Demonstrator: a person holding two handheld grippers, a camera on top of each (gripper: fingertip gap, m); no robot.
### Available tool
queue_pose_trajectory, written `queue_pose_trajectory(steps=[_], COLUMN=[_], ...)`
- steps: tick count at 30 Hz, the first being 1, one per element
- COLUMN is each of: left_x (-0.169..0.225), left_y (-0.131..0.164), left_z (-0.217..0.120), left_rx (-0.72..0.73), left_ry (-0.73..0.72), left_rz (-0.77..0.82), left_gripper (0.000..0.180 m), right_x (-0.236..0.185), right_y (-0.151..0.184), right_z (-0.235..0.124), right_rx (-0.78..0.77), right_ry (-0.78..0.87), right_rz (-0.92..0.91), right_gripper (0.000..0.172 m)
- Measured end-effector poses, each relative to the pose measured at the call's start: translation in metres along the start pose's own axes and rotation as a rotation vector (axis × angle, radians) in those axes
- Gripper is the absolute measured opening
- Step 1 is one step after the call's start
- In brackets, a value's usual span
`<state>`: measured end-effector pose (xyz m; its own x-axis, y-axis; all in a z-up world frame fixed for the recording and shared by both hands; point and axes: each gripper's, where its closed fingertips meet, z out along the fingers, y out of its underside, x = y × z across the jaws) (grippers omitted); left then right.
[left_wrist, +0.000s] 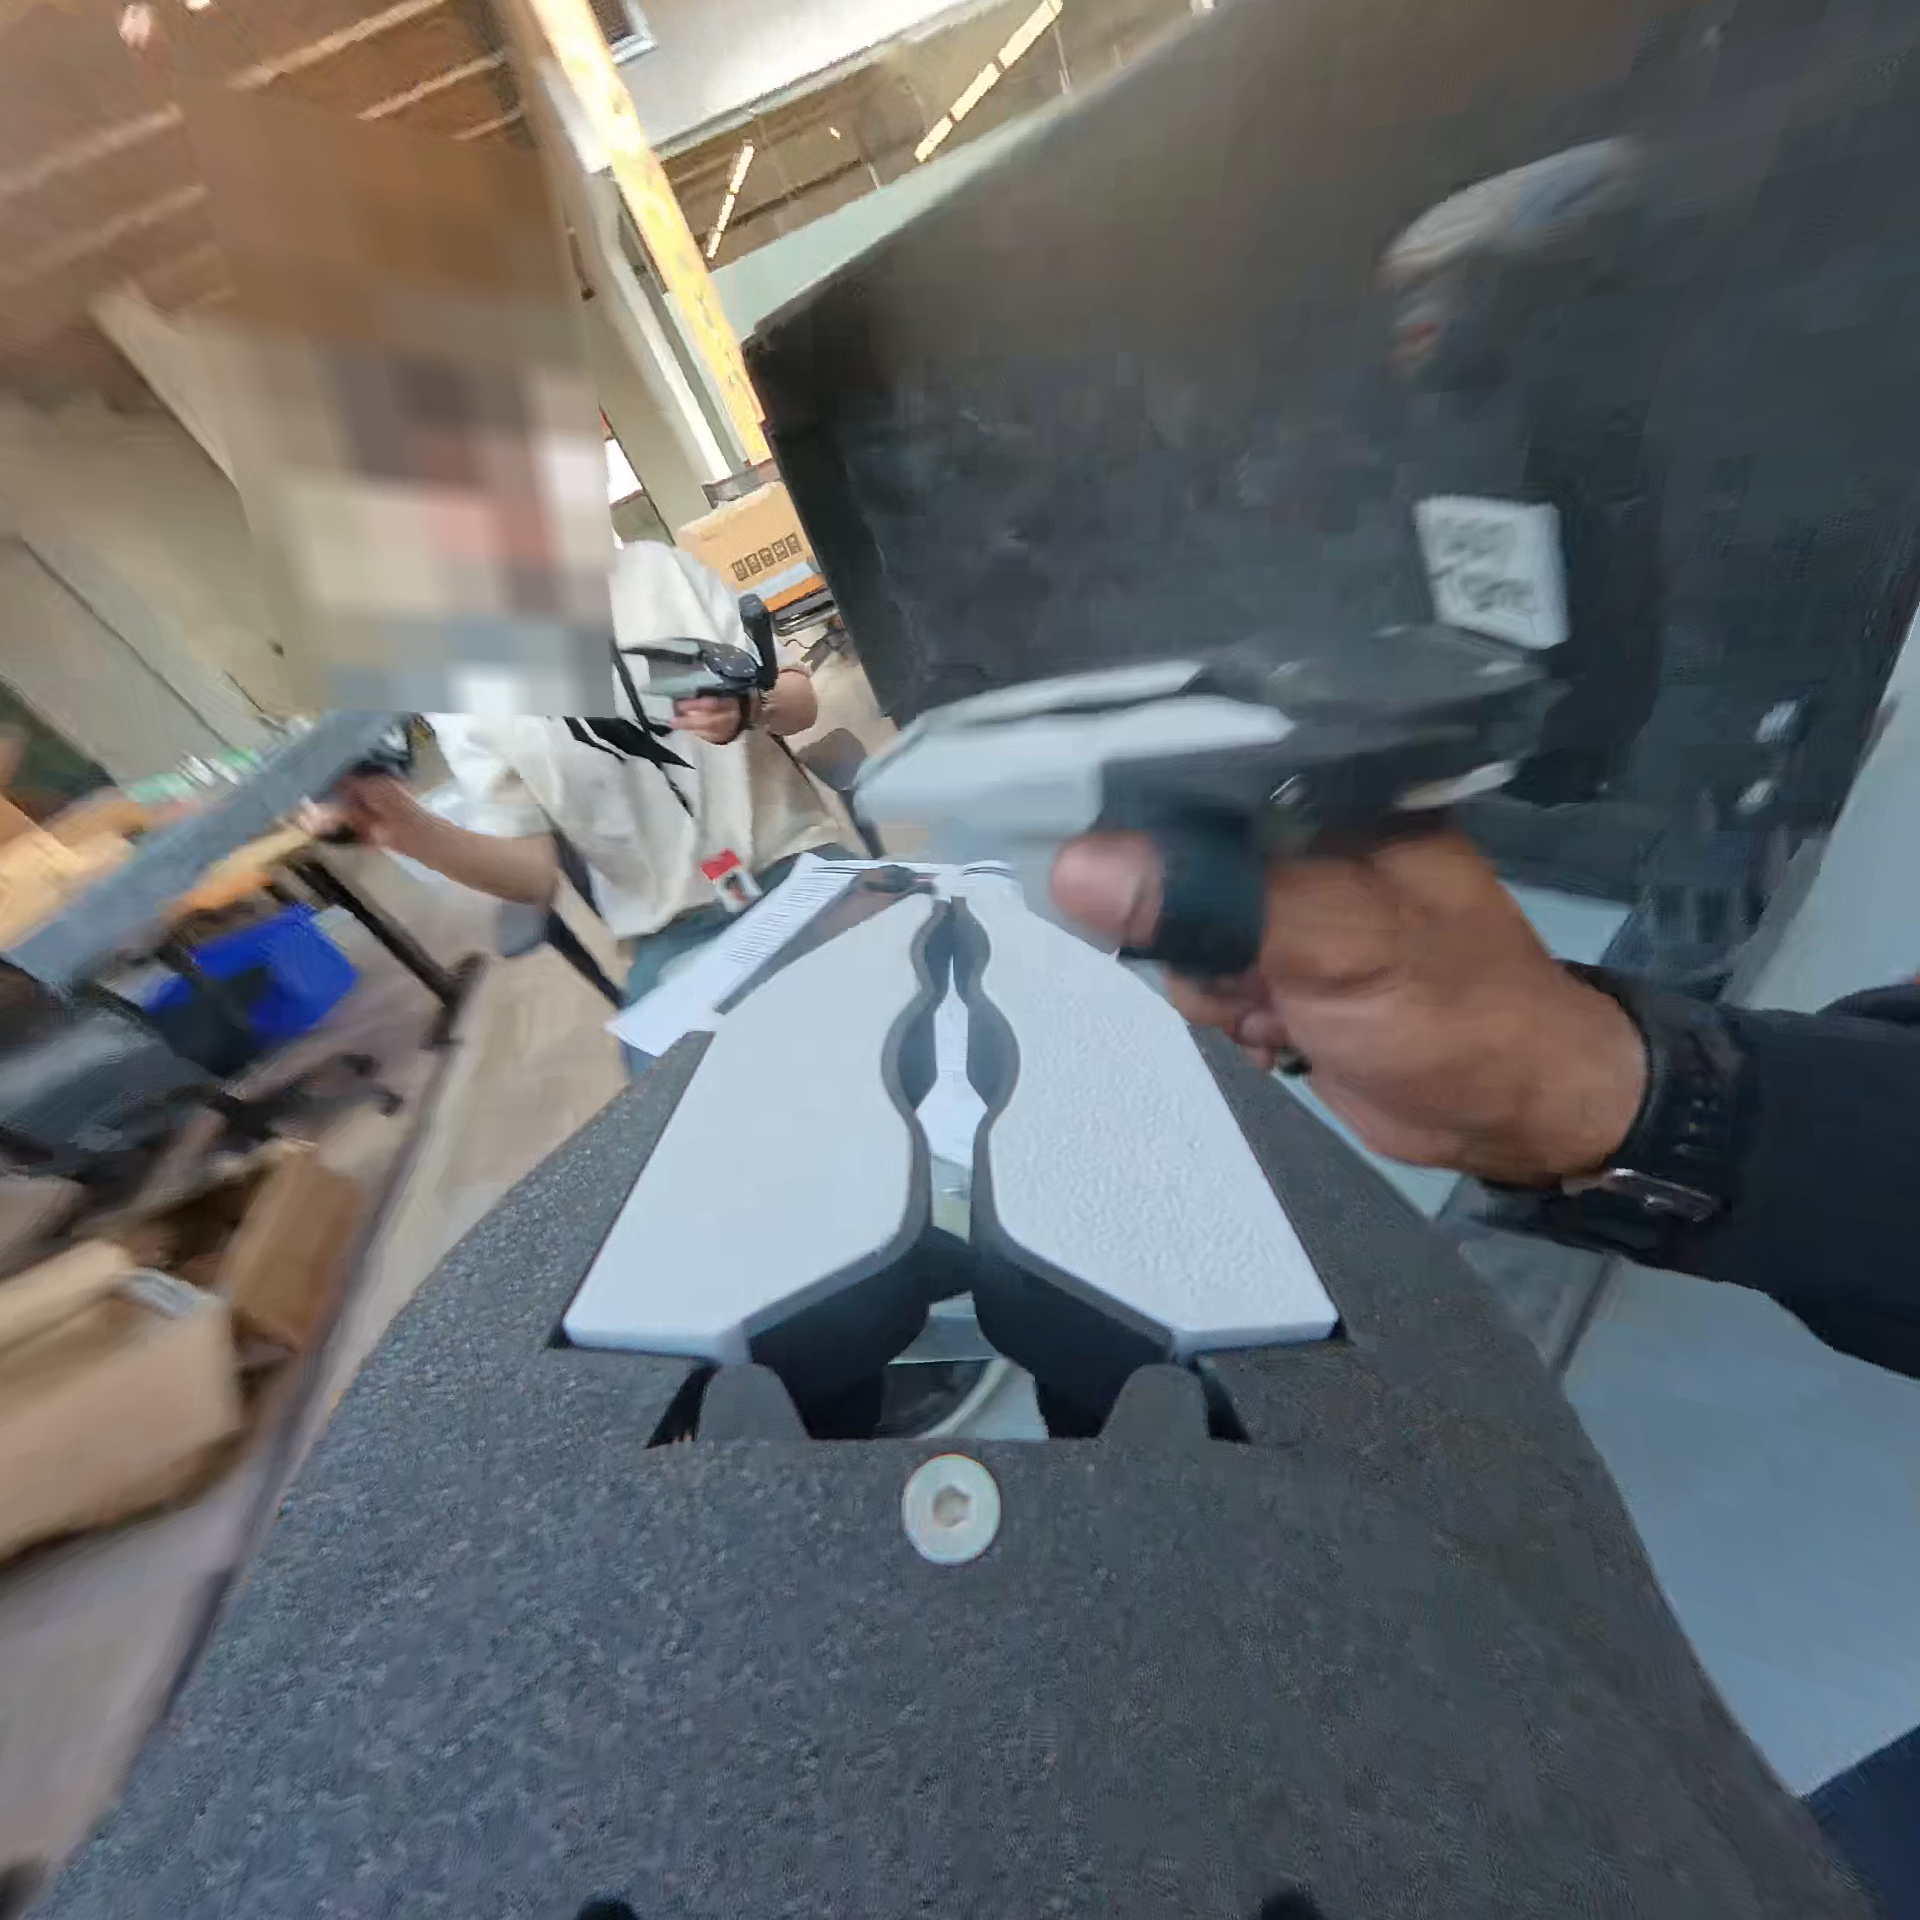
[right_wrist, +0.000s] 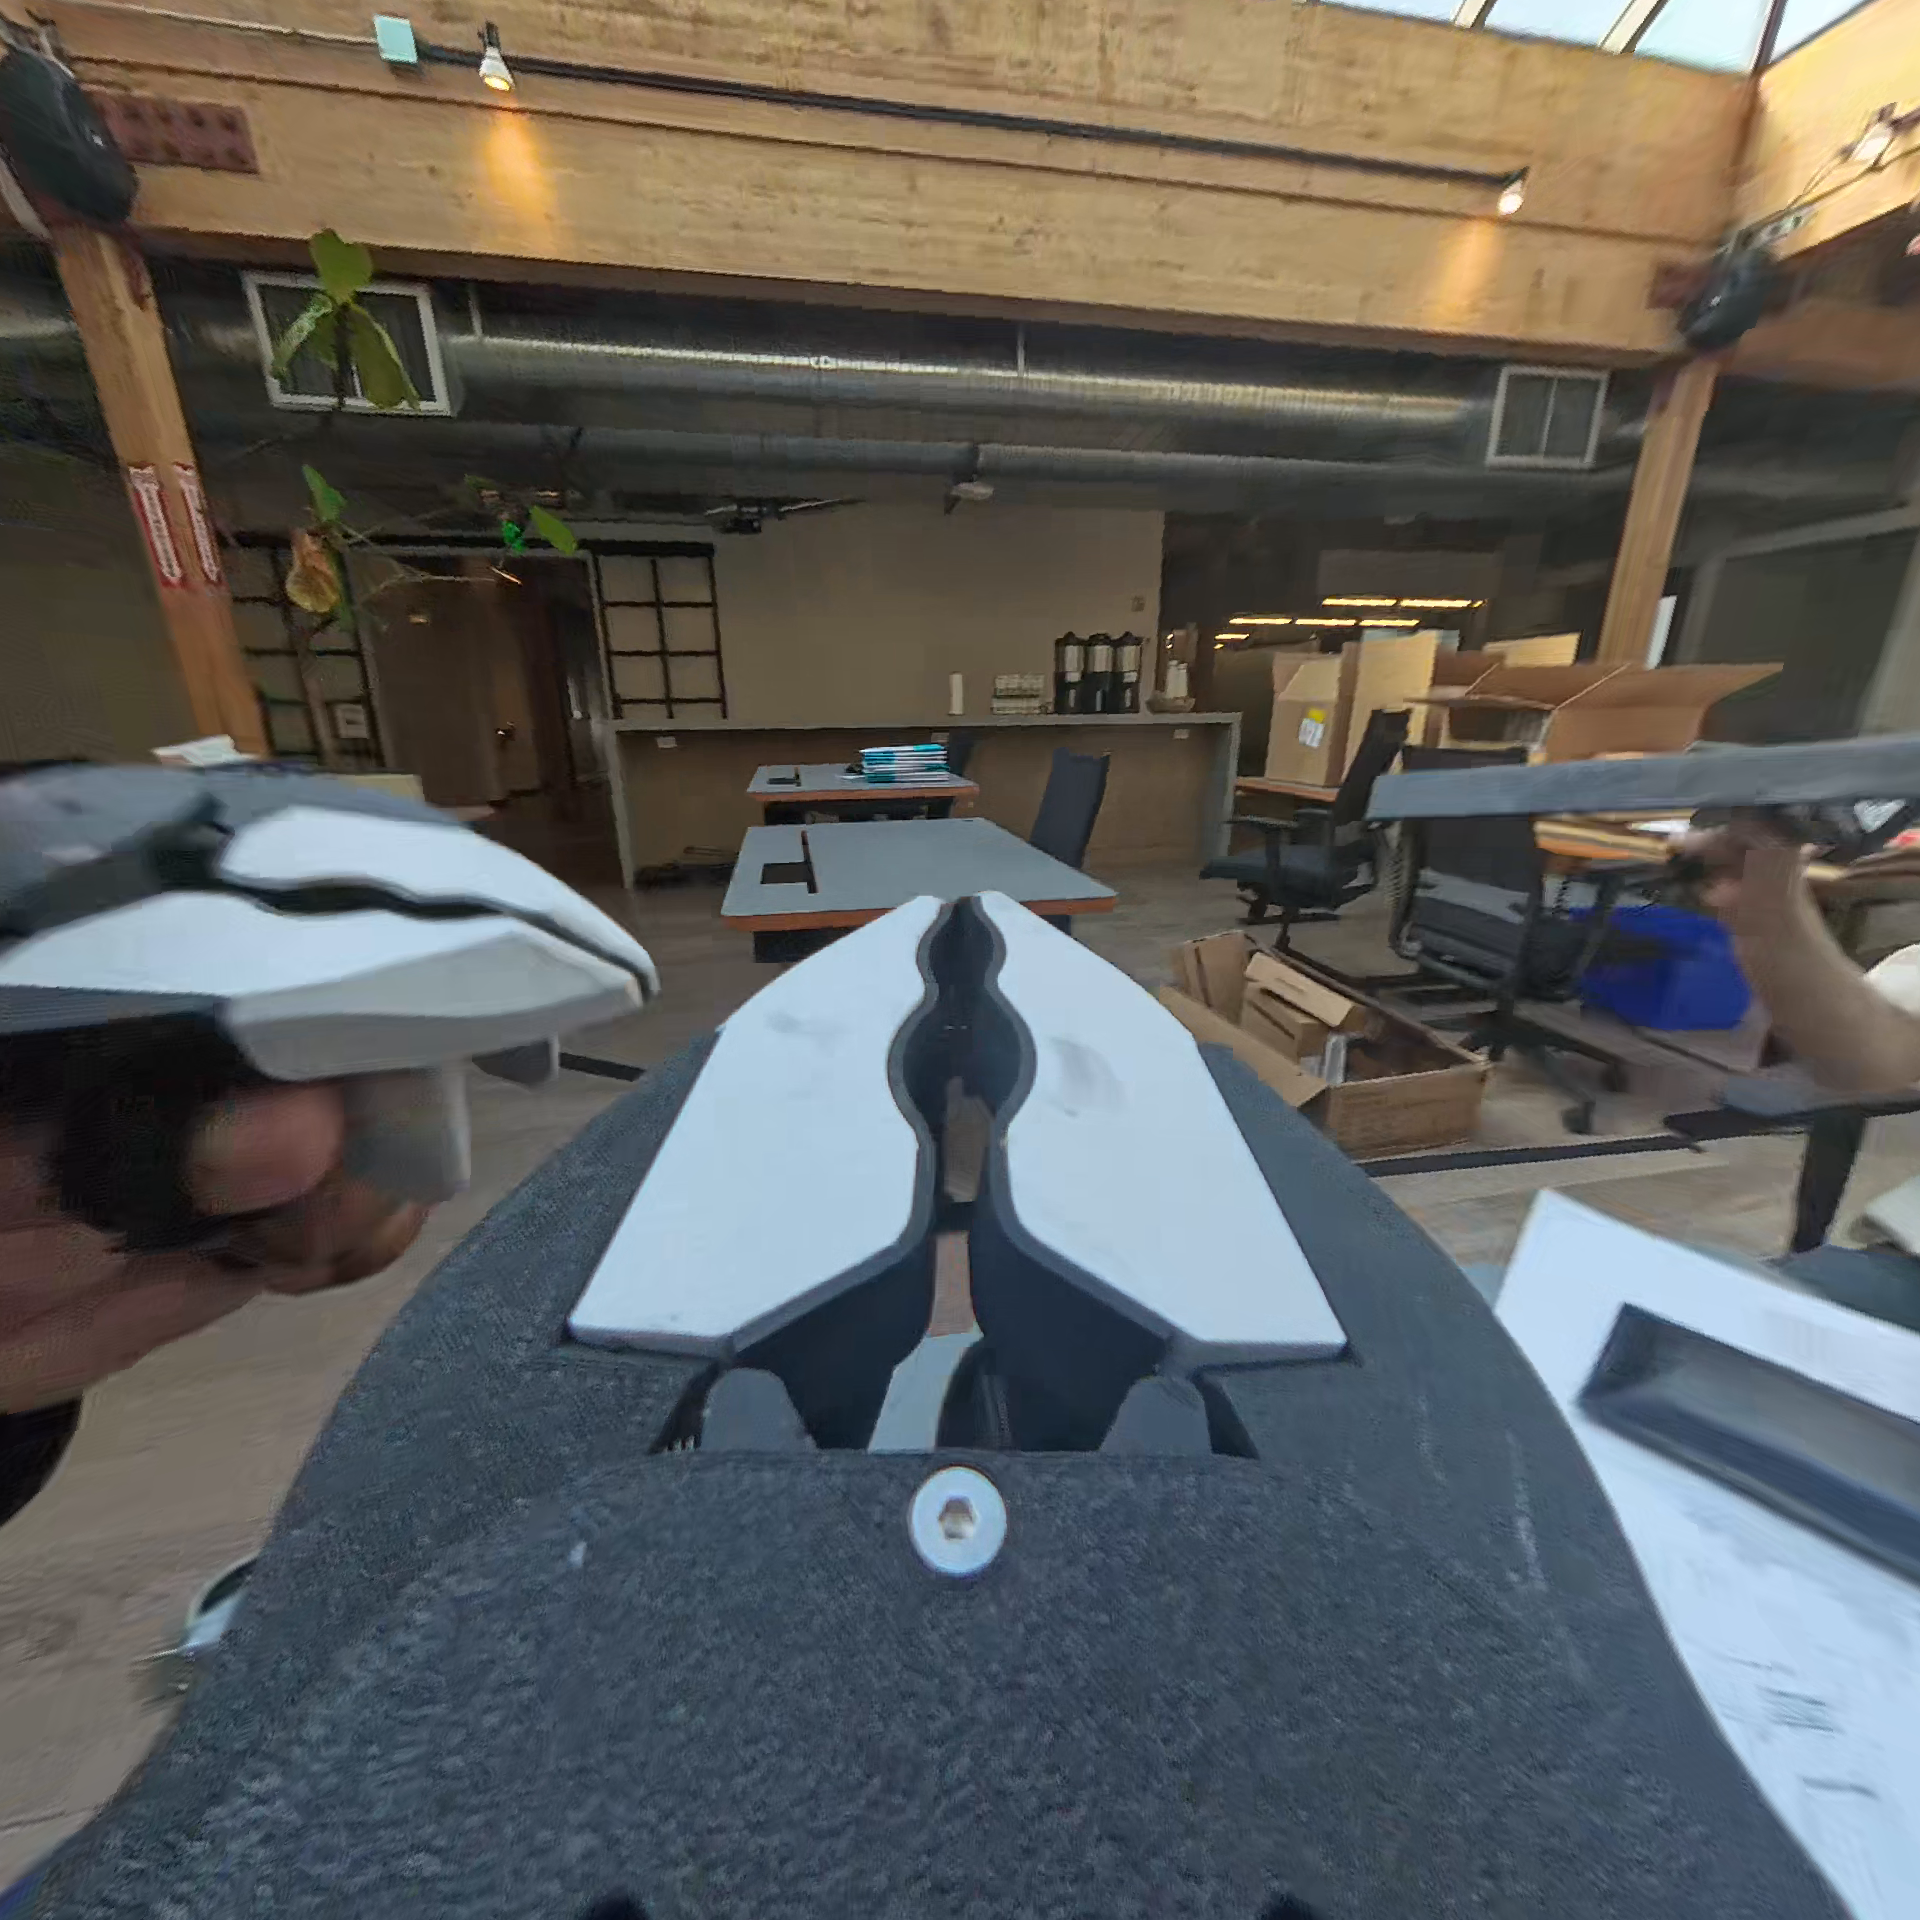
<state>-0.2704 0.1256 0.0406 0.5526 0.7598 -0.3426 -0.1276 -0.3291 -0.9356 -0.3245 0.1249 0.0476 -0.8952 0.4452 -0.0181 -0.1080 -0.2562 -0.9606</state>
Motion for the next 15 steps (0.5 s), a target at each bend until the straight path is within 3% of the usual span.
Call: queue_pose_trajectory(steps=[2,3,5,6,8,11,13,15], left_x=[-0.029,-0.04,-0.049,-0.053,-0.069,-0.079,-0.057,-0.022], left_y=[0.049,0.085,0.141,0.149,0.128,0.04,-0.016,-0.041], left_z=[-0.005,-0.003,0.003,0.004,0.003,0.002,0.009,0.021], left_rx=[0.116,0.112,0.061,0.067,0.112,0.149,0.128,0.067], left_ry=[0.018,-0.013,-0.078,-0.089,-0.106,-0.105,-0.067,-0.019], left_rz=[-0.435,-0.57,-0.685,-0.724,-0.705,-0.466,-0.272,-0.111], left_gripper=[0.0,0.0,0.0,0.0,0.0,0.0,0.0,0.0], right_x=[0.003,0.003,0.0,-0.002,-0.004,-0.004,-0.007,-0.013], right_y=[-0.047,-0.066,-0.093,-0.098,-0.092,-0.042,0.01,0.055], right_z=[-0.023,-0.033,-0.049,-0.056,-0.063,-0.057,-0.042,-0.026], right_rx=[-0.045,-0.091,-0.165,-0.193,-0.225,-0.22,-0.225,-0.226], right_ry=[0.054,0.085,0.125,0.132,0.138,0.122,0.079,0.046], right_rz=[-0.229,-0.353,-0.519,-0.548,-0.528,-0.372,-0.206,-0.085], right_gripper=[0.0,0.0,0.0,0.0,0.0,0.0,0.0,0.0])
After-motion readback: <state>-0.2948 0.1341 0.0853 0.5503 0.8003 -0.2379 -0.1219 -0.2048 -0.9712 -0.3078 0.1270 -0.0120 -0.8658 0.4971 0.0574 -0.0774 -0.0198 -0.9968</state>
